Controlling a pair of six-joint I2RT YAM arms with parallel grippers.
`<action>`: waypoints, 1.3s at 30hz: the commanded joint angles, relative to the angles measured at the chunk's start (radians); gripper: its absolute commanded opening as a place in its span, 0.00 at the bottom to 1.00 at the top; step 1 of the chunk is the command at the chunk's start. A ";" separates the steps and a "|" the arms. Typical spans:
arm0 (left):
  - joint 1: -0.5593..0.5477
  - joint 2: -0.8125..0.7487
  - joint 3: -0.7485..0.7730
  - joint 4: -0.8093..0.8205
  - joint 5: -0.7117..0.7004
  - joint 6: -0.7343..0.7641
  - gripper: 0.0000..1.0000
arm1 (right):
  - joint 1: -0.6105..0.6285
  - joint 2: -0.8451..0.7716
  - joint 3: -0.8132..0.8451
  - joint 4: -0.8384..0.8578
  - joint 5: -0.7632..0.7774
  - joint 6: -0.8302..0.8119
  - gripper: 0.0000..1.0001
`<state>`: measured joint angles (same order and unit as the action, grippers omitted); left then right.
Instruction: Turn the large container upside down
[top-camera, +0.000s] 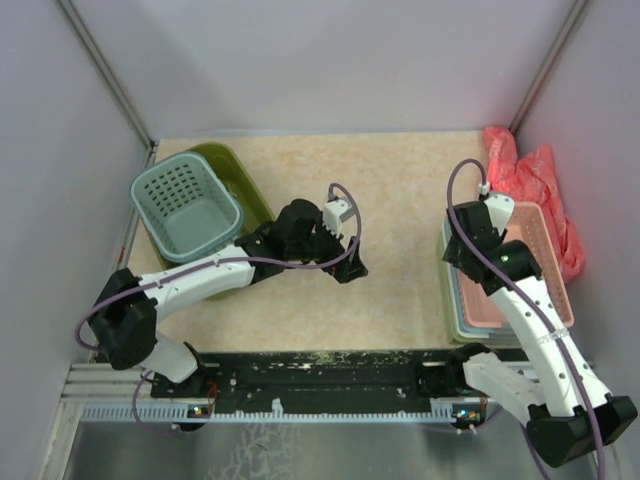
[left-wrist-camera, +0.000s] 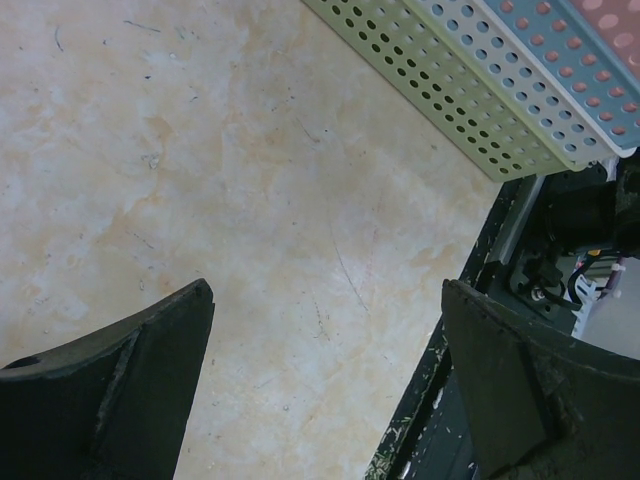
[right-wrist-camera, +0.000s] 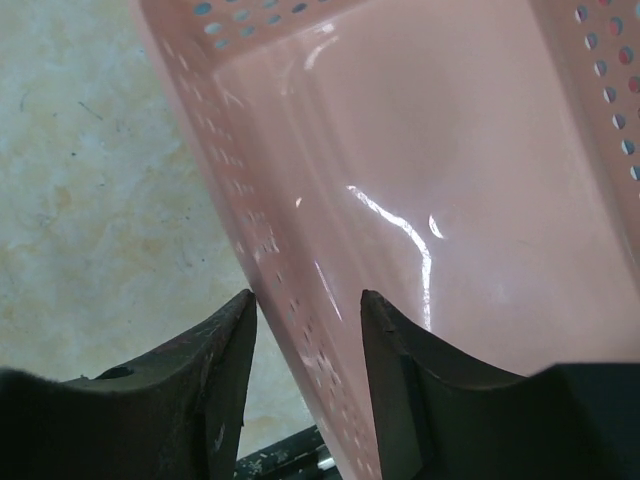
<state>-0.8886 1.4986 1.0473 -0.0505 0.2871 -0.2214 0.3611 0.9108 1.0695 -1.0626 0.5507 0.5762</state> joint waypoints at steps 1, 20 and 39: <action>-0.004 0.011 0.019 0.002 0.036 -0.012 1.00 | -0.041 -0.012 -0.033 0.044 -0.072 -0.037 0.43; -0.004 -0.004 0.011 -0.002 0.014 -0.016 1.00 | -0.042 0.041 0.127 0.038 -0.065 -0.182 0.00; 0.286 -0.193 0.234 -0.244 -0.012 -0.070 0.99 | -0.018 0.273 0.724 0.289 -0.377 -0.159 0.00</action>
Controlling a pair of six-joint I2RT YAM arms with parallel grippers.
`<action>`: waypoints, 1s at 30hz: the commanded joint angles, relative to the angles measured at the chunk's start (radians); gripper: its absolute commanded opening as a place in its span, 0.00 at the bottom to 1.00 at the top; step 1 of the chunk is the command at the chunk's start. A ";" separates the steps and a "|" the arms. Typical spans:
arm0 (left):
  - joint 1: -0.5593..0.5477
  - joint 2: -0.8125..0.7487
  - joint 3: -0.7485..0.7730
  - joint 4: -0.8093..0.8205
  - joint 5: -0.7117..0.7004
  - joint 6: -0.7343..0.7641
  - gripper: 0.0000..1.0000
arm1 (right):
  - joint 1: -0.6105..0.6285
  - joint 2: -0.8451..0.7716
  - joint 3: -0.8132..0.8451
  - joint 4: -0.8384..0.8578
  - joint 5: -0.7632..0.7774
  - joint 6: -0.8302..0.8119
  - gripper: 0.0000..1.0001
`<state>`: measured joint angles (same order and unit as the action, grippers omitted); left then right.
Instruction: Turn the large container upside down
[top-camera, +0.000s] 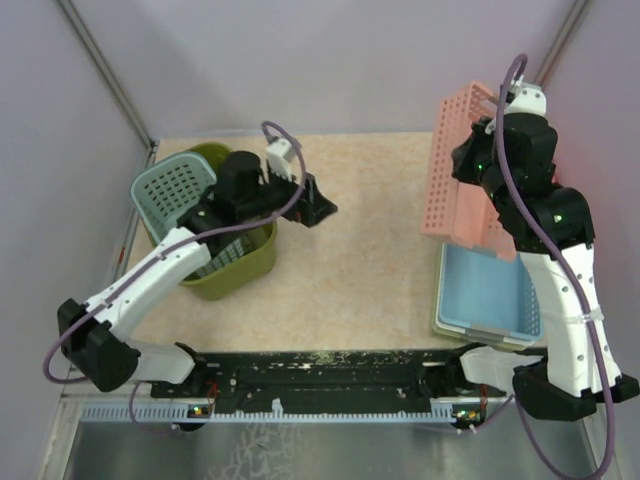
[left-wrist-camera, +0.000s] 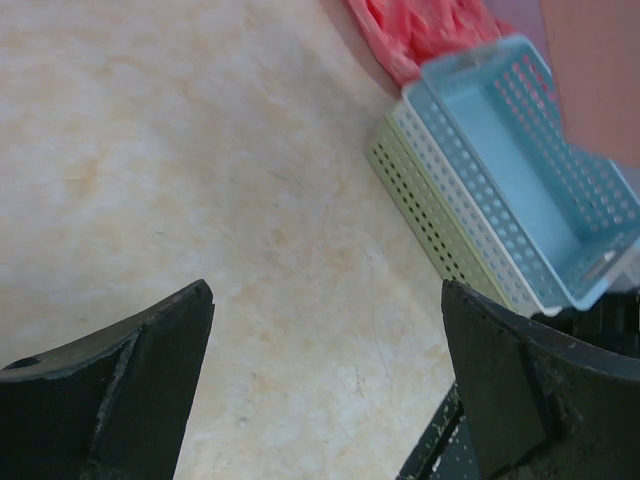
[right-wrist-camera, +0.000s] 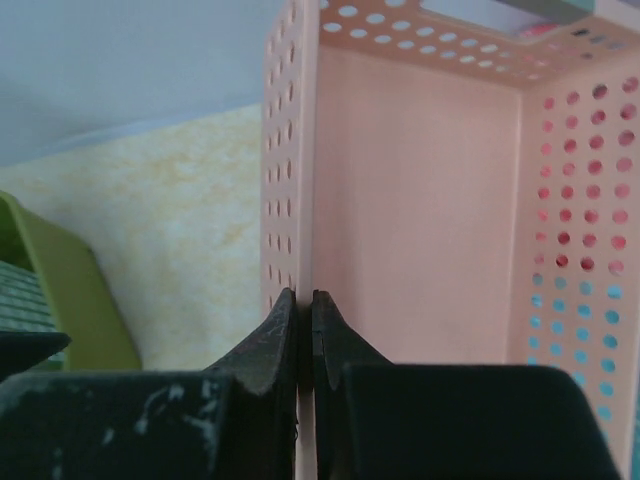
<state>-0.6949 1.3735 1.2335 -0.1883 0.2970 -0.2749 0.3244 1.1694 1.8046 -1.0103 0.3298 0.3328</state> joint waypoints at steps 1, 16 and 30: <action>0.112 -0.083 0.056 -0.134 -0.030 -0.003 0.99 | 0.032 0.020 -0.034 0.282 -0.184 0.109 0.00; 0.280 -0.212 0.089 -0.259 -0.320 0.032 1.00 | 0.240 0.385 -0.017 0.644 -0.295 0.292 0.00; 0.286 -0.275 0.026 -0.238 -0.222 0.022 1.00 | 0.197 0.539 -0.262 1.186 -0.693 0.614 0.00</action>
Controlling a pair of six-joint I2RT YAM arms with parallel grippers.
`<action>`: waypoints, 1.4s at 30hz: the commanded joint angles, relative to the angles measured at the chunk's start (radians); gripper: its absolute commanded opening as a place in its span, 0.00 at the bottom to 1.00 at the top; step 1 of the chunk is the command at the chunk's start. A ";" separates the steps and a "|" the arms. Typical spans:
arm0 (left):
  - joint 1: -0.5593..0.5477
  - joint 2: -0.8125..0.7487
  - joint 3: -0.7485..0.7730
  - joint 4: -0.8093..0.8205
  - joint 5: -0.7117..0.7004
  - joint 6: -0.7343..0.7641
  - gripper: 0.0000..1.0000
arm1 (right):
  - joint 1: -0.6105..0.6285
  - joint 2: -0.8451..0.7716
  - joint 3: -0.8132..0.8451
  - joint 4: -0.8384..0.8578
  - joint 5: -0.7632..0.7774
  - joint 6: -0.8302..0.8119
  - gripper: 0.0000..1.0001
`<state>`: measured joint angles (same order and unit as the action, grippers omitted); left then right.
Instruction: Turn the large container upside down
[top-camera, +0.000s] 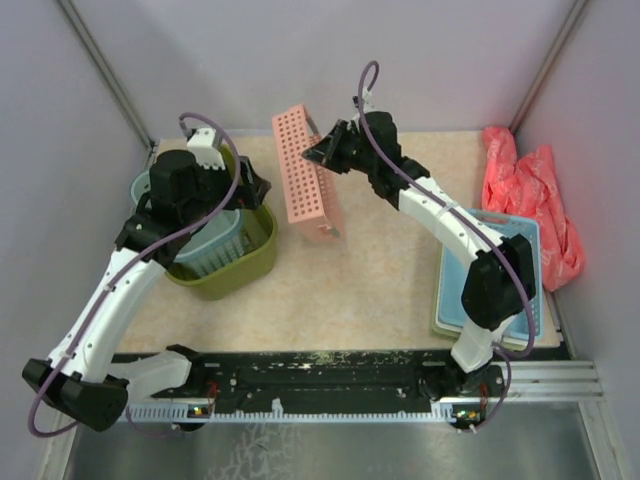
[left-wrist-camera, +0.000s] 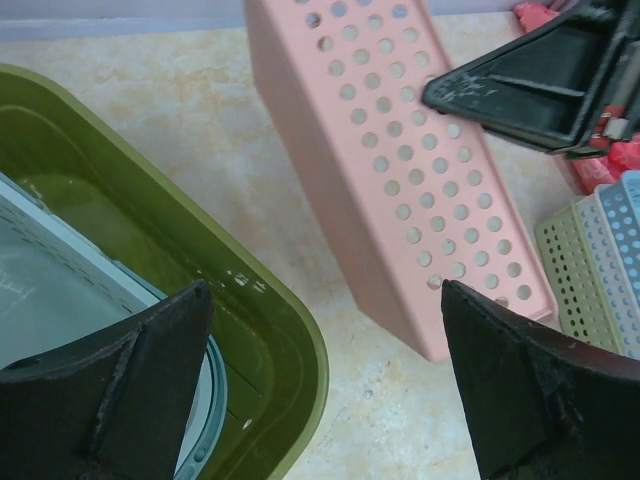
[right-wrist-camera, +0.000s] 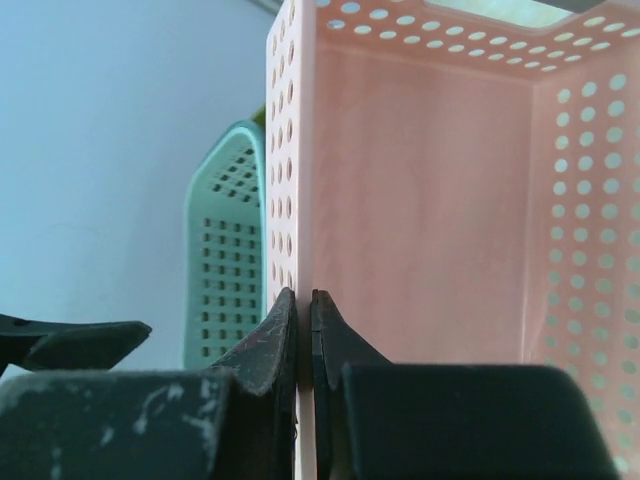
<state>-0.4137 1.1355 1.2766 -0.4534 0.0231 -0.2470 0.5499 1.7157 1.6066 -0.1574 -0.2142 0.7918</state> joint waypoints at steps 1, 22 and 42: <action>0.005 -0.038 -0.021 0.031 0.065 -0.011 1.00 | -0.039 -0.005 -0.091 0.374 -0.167 0.185 0.00; 0.005 -0.010 -0.070 0.074 0.190 0.003 1.00 | -0.331 -0.120 -0.623 0.820 -0.447 0.471 0.00; 0.005 0.049 -0.058 0.085 0.237 -0.008 1.00 | -0.493 -0.072 -0.749 0.990 -0.552 0.600 0.04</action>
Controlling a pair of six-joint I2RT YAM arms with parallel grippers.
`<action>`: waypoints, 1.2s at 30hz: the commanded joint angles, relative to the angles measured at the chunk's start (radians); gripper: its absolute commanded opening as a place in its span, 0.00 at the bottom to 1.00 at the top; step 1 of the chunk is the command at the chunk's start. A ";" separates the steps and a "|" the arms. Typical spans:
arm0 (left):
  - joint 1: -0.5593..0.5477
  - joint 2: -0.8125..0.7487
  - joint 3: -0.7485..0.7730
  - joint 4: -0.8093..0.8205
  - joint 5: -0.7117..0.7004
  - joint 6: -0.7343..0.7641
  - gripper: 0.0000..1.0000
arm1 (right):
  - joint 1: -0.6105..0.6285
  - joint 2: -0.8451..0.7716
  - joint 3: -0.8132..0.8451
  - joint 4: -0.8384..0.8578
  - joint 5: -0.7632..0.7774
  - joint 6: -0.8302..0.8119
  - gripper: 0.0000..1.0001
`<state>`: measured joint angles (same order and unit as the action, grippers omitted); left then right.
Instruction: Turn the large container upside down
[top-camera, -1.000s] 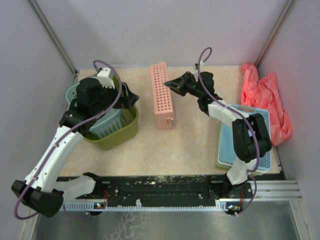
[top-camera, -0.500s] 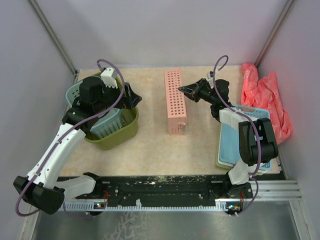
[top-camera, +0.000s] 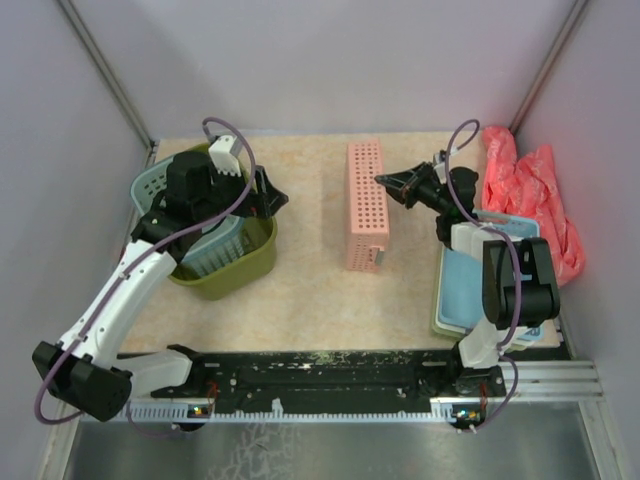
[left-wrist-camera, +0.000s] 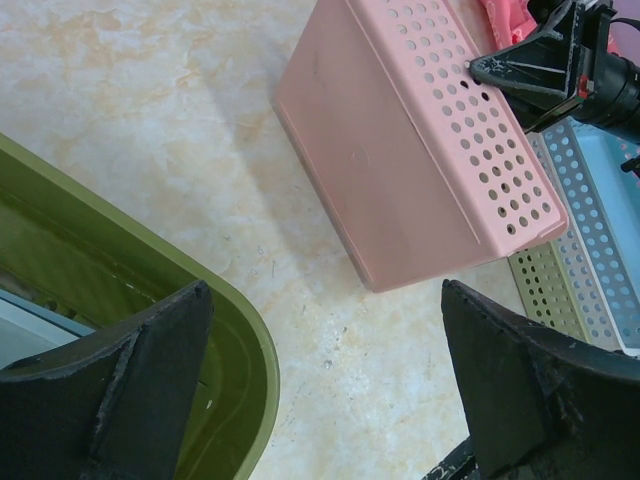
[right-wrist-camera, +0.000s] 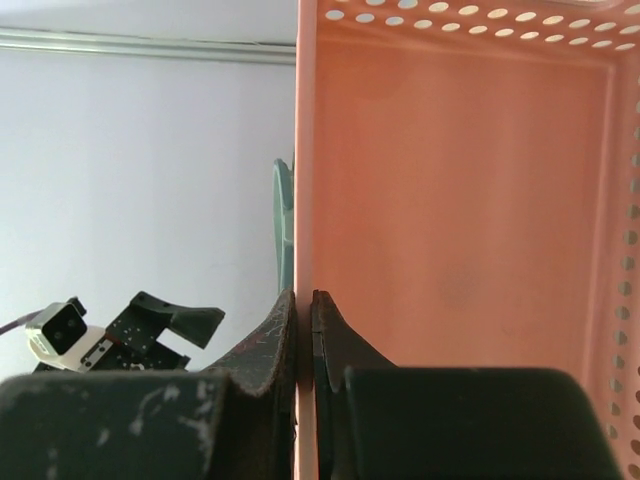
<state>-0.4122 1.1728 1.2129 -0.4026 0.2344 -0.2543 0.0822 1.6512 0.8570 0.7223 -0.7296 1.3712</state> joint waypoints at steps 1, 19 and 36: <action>0.001 0.013 0.007 0.036 0.028 -0.002 1.00 | -0.031 -0.008 -0.002 0.108 -0.038 0.019 0.06; 0.001 0.027 0.011 0.047 0.053 -0.011 1.00 | -0.117 -0.081 0.175 -0.654 0.144 -0.479 0.33; 0.001 0.028 0.016 0.049 0.091 -0.001 1.00 | -0.117 -0.103 0.325 -0.940 0.356 -0.658 0.42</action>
<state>-0.4122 1.1980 1.2125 -0.3813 0.2836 -0.2584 -0.0311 1.5768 1.1118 -0.0994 -0.4625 0.8021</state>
